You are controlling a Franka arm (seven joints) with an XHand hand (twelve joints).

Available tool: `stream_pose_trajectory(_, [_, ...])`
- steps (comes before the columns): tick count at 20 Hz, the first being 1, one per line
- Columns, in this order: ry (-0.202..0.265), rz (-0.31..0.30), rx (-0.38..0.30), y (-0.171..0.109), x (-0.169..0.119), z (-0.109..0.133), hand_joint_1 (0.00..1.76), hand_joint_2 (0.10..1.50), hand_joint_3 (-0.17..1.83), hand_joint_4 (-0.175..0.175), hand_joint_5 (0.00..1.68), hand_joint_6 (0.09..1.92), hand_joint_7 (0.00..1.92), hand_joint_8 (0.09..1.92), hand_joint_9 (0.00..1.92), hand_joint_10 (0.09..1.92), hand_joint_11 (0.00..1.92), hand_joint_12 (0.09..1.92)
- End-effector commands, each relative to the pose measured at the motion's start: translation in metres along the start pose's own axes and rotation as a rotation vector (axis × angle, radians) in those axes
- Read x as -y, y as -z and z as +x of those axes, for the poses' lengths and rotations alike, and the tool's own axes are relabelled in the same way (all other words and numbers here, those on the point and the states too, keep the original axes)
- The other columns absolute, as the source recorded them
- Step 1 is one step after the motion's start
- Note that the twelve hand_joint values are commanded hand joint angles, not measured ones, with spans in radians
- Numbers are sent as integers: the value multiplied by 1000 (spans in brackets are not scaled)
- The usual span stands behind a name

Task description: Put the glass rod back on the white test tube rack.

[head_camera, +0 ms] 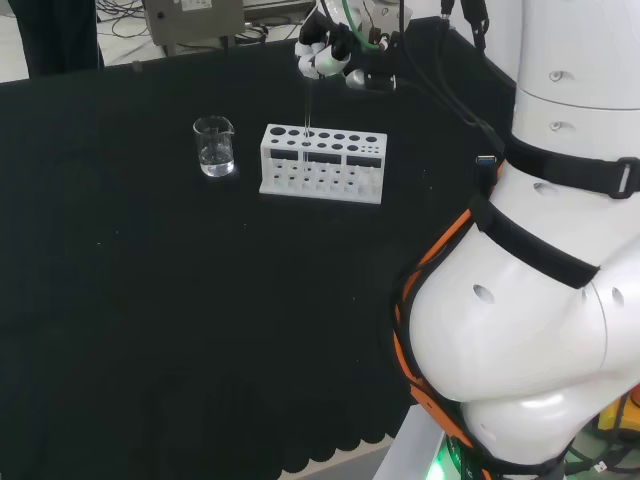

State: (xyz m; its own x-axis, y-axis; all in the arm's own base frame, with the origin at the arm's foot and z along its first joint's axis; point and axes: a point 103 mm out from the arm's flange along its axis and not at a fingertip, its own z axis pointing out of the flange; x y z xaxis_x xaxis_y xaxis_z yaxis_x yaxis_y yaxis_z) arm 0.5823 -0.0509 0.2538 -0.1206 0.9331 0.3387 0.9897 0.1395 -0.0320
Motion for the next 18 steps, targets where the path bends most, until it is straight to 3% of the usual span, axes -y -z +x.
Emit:
stream_pose_trajectory(1, [-3,8,-1,-4,-2,-4,1281,897,455,-175,969,821,1030,1321,1571,992,1654,779])
stream_pose_trajectory(18, [-12,47,-9,-11,-1,-8,1282,885,474,-175,970,826,1041,1308,1589,989,1667,774])
